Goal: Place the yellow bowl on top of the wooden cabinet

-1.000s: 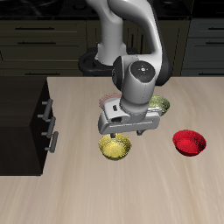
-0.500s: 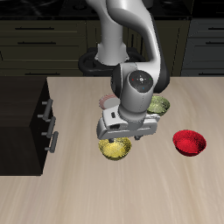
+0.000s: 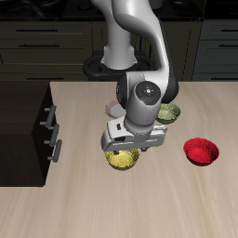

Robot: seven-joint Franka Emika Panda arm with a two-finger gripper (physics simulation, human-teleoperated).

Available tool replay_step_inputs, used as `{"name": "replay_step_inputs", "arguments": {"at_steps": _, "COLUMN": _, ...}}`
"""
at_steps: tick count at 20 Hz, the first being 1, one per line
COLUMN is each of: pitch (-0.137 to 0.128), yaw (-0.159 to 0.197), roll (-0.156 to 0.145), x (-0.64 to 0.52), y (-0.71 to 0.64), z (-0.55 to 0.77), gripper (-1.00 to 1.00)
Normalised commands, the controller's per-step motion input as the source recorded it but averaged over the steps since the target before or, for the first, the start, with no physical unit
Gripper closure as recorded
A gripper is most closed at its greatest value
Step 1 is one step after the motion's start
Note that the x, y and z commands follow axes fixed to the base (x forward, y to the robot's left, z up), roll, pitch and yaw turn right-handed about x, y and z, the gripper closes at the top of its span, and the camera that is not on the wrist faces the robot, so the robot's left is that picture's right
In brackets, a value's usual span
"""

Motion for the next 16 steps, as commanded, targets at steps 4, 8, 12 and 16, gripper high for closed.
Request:
{"name": "replay_step_inputs", "arguments": {"at_steps": 4, "pitch": 0.007, "yaw": -0.01, "roll": 0.004, "x": -0.04, "y": -0.04, "z": -0.06, "gripper": -1.0}}
{"name": "replay_step_inputs", "arguments": {"at_steps": 8, "pitch": 0.013, "yaw": 0.016, "roll": -0.012, "x": -0.01, "y": -0.05, "z": -0.13, "gripper": -1.0}}
{"name": "replay_step_inputs", "arguments": {"at_steps": 12, "pitch": 0.013, "yaw": -0.004, "roll": -0.002, "x": 0.0, "y": -0.03, "z": -0.1, "gripper": -1.0}}
{"name": "replay_step_inputs", "arguments": {"at_steps": 16, "pitch": 0.012, "yaw": -0.009, "roll": 0.003, "x": -0.01, "y": -0.05, "z": -0.1, "gripper": -1.0}}
